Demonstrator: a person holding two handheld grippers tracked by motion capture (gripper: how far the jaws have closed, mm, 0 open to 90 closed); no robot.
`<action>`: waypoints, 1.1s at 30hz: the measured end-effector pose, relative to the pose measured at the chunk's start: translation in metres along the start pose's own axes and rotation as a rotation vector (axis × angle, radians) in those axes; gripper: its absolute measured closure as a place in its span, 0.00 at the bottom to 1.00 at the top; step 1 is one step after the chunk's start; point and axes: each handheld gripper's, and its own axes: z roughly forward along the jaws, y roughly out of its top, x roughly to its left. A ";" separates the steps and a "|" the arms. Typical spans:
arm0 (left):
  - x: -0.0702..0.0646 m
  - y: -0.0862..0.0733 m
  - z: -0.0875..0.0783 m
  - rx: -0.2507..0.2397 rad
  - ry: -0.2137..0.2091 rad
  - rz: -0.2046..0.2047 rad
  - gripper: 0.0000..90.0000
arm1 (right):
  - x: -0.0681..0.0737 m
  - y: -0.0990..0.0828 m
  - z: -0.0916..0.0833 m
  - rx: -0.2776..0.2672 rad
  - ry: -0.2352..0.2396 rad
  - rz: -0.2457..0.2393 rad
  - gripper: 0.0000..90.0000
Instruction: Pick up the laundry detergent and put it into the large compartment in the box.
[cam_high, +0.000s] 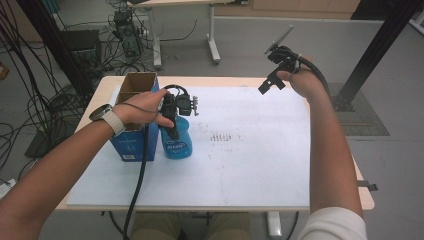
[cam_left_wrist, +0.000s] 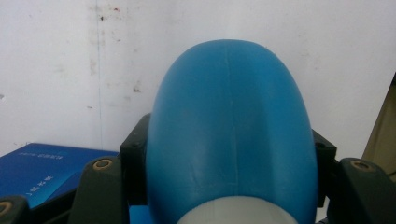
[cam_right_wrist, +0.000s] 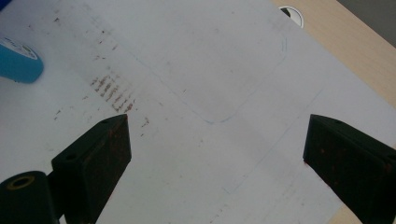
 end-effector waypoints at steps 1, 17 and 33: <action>0.000 0.000 0.000 0.000 0.000 0.000 0.43 | 0.000 0.000 0.000 0.000 0.000 -0.001 0.08; 0.000 0.001 0.000 0.003 0.001 0.000 0.43 | 0.000 -0.001 -0.002 -0.003 0.000 0.003 0.08; 0.000 0.000 0.000 0.002 0.002 -0.001 0.43 | 0.000 -0.003 -0.003 -0.006 -0.003 0.002 0.08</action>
